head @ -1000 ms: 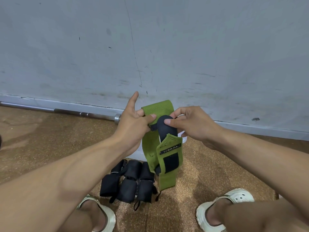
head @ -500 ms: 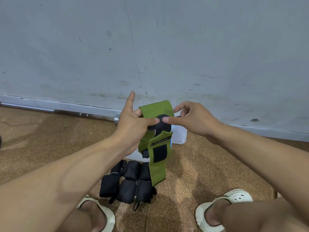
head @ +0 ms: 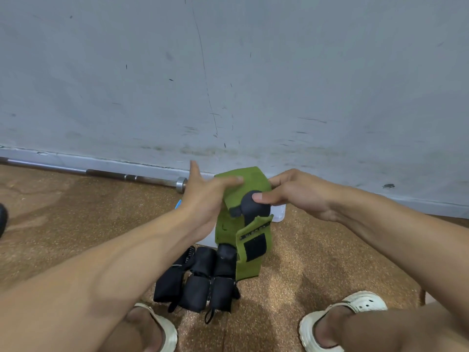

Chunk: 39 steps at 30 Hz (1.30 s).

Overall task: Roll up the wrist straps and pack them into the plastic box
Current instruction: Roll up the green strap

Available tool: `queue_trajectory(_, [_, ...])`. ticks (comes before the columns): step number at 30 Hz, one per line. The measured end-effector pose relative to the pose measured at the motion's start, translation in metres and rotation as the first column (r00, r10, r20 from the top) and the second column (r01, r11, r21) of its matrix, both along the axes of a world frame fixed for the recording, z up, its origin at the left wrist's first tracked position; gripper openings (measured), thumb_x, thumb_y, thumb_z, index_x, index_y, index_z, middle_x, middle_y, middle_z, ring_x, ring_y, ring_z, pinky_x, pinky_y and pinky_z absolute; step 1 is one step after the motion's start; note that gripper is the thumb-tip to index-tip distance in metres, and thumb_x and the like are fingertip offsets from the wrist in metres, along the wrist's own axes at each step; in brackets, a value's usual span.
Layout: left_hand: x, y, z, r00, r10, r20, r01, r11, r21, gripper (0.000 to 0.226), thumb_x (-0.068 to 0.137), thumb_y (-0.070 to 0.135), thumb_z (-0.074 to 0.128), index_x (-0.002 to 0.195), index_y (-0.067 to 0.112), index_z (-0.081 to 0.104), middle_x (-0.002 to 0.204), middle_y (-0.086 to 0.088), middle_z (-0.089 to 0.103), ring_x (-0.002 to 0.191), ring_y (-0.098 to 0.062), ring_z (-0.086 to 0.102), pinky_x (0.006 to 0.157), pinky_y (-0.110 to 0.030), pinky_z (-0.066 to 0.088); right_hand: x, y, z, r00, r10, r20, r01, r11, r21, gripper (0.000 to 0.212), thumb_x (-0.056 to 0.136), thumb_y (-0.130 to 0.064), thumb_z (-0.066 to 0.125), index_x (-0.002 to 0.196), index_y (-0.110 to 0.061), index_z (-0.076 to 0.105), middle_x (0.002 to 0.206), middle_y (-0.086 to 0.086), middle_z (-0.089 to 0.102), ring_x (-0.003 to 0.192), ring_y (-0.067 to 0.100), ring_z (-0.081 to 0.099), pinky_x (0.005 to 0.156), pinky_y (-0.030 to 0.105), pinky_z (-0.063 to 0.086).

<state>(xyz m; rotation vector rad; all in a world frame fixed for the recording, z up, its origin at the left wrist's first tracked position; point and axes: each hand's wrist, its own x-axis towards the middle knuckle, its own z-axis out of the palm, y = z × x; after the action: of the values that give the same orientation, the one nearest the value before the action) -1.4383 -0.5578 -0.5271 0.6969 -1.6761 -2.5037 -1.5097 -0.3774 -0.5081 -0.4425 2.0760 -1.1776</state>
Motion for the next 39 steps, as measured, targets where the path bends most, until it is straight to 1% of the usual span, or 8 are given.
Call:
queue_trajectory(5, [-0.016,-0.031,0.0,0.969,0.244,0.042,-0.247,0.964,0.095,0.112,0.092,-0.003,0.066,0.16,0.029,-0.017,0.125,-0.011,0.066,0.097,-0.025,0.071,0.091,-0.047,0.058,0.011,0.014,-0.009,0.938,0.336,0.086,-0.347,0.897,0.273,0.034,0.082,-0.031,0.085,0.086,0.002,0.076,0.076,0.006,0.073,0.061,0.007,0.058,0.065,0.019,0.043])
queue_trajectory(7, [-0.019,-0.042,0.0,0.952,0.304,0.043,-0.306,0.95,0.057,0.107,0.093,-0.004,0.064,0.161,0.029,-0.011,0.145,-0.011,0.055,0.106,-0.026,0.069,0.098,-0.052,0.055,0.015,0.016,-0.015,0.894,0.442,0.075,-0.433,0.81,0.396,0.041,0.079,-0.039,0.087,0.082,-0.001,0.075,0.073,0.008,0.071,0.067,0.009,0.058,0.071,0.026,0.044])
queue_trajectory(12, [-0.014,-0.04,0.006,0.971,0.239,-0.022,-0.24,0.969,-0.052,0.1,0.094,-0.002,0.065,0.163,0.031,0.0,0.141,-0.005,0.06,0.112,-0.025,0.069,0.096,-0.05,0.057,0.009,0.023,-0.015,0.86,0.507,0.061,-0.45,0.697,0.559,0.068,0.081,-0.052,0.081,0.141,-0.029,0.06,0.127,-0.011,0.071,0.117,0.009,0.065,0.109,0.032,0.046])
queue_trajectory(16, [0.002,-0.013,0.008,0.999,0.026,-0.028,-0.031,0.98,-0.195,0.101,0.094,0.009,0.071,0.163,0.03,-0.001,0.116,0.001,0.074,0.101,-0.013,0.073,0.096,-0.035,0.056,-0.011,0.029,-0.013,0.98,0.014,-0.196,0.025,0.981,0.194,0.048,0.093,-0.044,0.07,0.139,-0.032,0.06,0.116,-0.011,0.069,0.105,0.01,0.069,0.098,0.033,0.055])
queue_trajectory(20, [0.01,0.003,0.008,0.983,-0.179,-0.042,0.165,0.959,-0.23,0.098,0.096,0.013,0.069,0.162,0.036,-0.001,0.113,-0.002,0.077,0.095,-0.01,0.076,0.075,-0.019,0.058,-0.02,0.026,-0.008,0.946,-0.238,-0.222,0.232,0.971,-0.049,0.04,0.099,-0.041,0.065,0.137,-0.03,0.06,0.121,-0.006,0.07,0.105,0.011,0.071,0.097,0.035,0.057])
queue_trajectory(26, [0.016,0.003,0.014,0.884,-0.466,-0.03,0.437,0.849,-0.296,0.06,0.097,0.014,0.066,0.149,0.033,0.045,0.094,-0.01,0.076,0.096,-0.024,0.075,0.09,-0.031,0.057,-0.015,0.031,-0.016,0.99,0.11,0.085,-0.105,0.992,-0.067,0.052,0.097,-0.055,0.052,0.142,-0.031,0.058,0.138,-0.007,0.066,0.128,0.013,0.061,0.106,0.036,0.047])
queue_trajectory(32, [0.011,-0.003,0.012,0.861,-0.507,-0.04,0.492,0.85,-0.187,0.072,0.081,0.022,0.074,0.145,0.035,0.044,0.104,-0.019,0.076,0.1,-0.027,0.072,0.093,-0.028,0.052,-0.016,0.03,-0.022,0.928,0.273,0.252,-0.246,0.96,-0.134,0.064,0.092,-0.061,0.06,0.136,-0.013,0.063,0.139,0.006,0.065,0.132,0.023,0.057,0.122,0.05,0.031])
queue_trajectory(39, [0.009,-0.006,0.006,0.914,-0.406,-0.008,0.381,0.863,-0.331,0.037,0.097,0.011,0.063,0.131,0.026,0.064,0.094,-0.01,0.071,0.094,-0.018,0.069,0.096,-0.032,0.046,-0.021,0.042,0.012,0.899,0.289,0.33,-0.155,0.913,-0.376,0.018,0.082,-0.035,0.082,0.089,-0.019,0.079,0.086,-0.001,0.075,0.077,0.01,0.072,0.073,0.022,0.057])
